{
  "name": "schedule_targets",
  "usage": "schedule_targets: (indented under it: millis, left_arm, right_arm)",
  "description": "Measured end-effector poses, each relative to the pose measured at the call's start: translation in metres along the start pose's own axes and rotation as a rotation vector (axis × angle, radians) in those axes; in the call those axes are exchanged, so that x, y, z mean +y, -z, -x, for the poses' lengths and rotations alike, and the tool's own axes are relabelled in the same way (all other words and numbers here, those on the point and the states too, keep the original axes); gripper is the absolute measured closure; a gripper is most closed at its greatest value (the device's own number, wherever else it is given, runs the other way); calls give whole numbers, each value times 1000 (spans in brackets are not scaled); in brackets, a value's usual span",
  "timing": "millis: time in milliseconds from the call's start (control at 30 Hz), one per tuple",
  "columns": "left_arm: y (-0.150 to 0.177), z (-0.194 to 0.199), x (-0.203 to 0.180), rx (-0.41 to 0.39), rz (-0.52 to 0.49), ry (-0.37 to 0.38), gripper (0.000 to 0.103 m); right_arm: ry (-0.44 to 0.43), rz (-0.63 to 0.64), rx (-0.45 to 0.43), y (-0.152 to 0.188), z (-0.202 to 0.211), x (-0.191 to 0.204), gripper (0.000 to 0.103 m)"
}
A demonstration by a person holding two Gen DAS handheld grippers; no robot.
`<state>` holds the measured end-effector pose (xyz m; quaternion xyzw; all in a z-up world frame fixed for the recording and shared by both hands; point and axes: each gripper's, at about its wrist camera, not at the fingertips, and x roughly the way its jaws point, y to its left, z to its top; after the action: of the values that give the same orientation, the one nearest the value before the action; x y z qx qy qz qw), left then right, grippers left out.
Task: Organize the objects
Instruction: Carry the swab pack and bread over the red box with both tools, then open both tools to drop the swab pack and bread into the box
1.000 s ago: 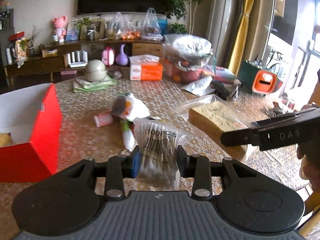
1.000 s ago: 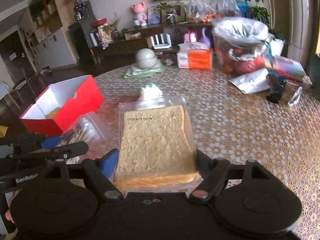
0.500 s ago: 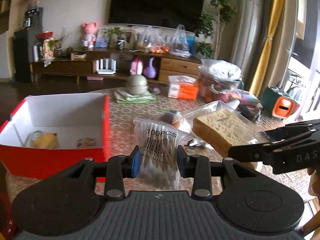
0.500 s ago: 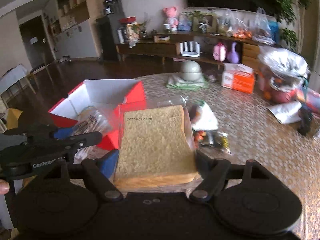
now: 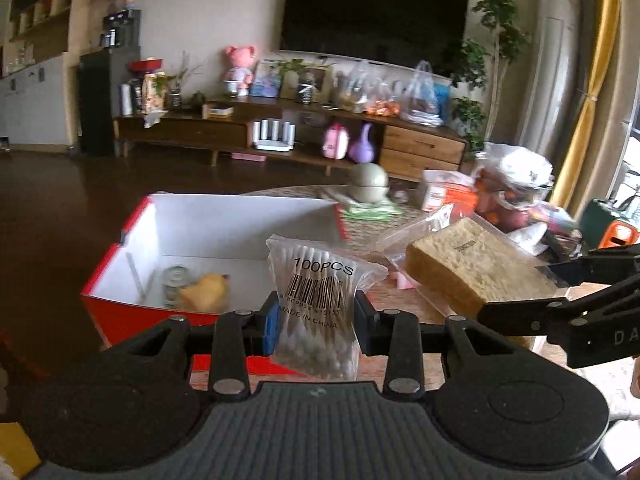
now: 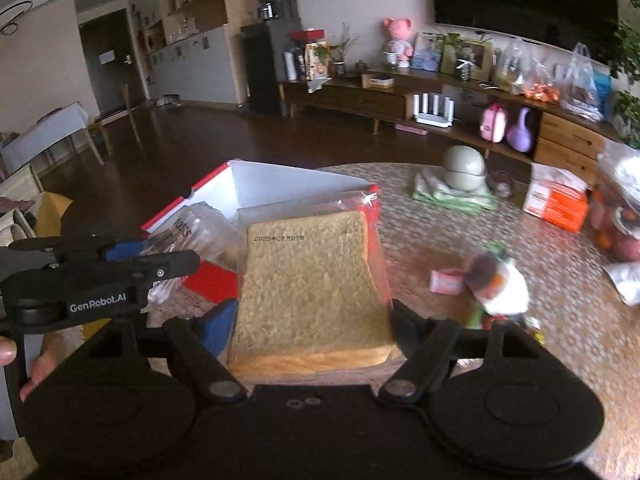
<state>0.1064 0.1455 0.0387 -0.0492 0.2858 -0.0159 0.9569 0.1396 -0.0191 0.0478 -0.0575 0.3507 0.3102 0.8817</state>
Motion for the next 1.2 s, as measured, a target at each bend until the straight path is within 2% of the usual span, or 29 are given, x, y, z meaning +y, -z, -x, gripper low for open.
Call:
schedule_targets:
  millis: [300,633,900,1200]
  left_arm:
    - [-15,-21,48,24,-6,-83,68]
    - [-43,-66,79,65,-48,-135,68]
    - [-60,-114,97,129,-49,-174,67]
    - [-62,-166,106,246,-58,-192,67]
  right_arm:
    - [4,48,30,-26,-51,27,24]
    - [36,53,69,-48,-107,24,24]
    - [48,96,130,-60,-149,24,24]
    - [78,179,203,-56,-188,32,24]
